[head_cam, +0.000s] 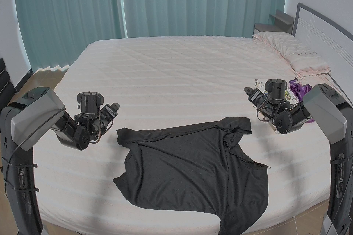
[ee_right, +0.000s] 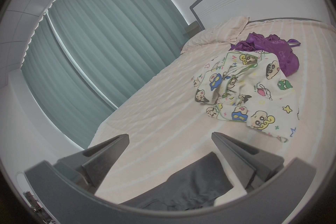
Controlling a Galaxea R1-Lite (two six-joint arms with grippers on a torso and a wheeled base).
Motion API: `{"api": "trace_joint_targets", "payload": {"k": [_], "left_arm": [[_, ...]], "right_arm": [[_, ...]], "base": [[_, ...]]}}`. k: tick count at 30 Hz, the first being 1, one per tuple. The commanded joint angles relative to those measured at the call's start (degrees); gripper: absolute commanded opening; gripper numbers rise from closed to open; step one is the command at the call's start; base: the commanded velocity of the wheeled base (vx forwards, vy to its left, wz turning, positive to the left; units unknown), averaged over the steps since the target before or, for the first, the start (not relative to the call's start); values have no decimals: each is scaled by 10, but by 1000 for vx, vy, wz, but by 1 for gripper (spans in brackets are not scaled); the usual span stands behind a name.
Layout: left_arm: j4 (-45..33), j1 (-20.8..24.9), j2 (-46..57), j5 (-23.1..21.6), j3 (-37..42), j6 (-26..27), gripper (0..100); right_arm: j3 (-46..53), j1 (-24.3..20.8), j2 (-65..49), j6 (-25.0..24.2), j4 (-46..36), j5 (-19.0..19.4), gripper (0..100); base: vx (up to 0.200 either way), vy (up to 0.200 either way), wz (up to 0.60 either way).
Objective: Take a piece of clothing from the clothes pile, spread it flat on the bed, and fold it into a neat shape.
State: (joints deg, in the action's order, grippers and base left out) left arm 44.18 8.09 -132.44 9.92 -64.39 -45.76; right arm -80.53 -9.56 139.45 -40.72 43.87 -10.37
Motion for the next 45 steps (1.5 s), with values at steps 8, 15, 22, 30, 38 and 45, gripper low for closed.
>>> {"api": "trace_joint_targets", "payload": {"k": [8,15,22,30,38,45], "left_arm": [[71,-1,140,-103,288,-10,100],[134,42,164,-149,436,-52,100],[195,78,156,-153,491,-93,100],[199,102,147,-155,496,-137,100],[202,101,113,-149,494,-136,100],[231,102,95,-142,480,-131,100]], "right_arm": [[213,3,-111,-17,-1,44,100],[401,6,-219,-67,39,88,100],[527,9,-236,-112,89,92,100],[593,10,-183,-136,152,130,100],[611,24,-137,-137,212,134,100],[613,21,-138,-138,235,133,100]], "base": [[0,0,0],[0,0,0],[0,0,0],[-75,0,0],[-200,0,0],[-114,0,0]]}}
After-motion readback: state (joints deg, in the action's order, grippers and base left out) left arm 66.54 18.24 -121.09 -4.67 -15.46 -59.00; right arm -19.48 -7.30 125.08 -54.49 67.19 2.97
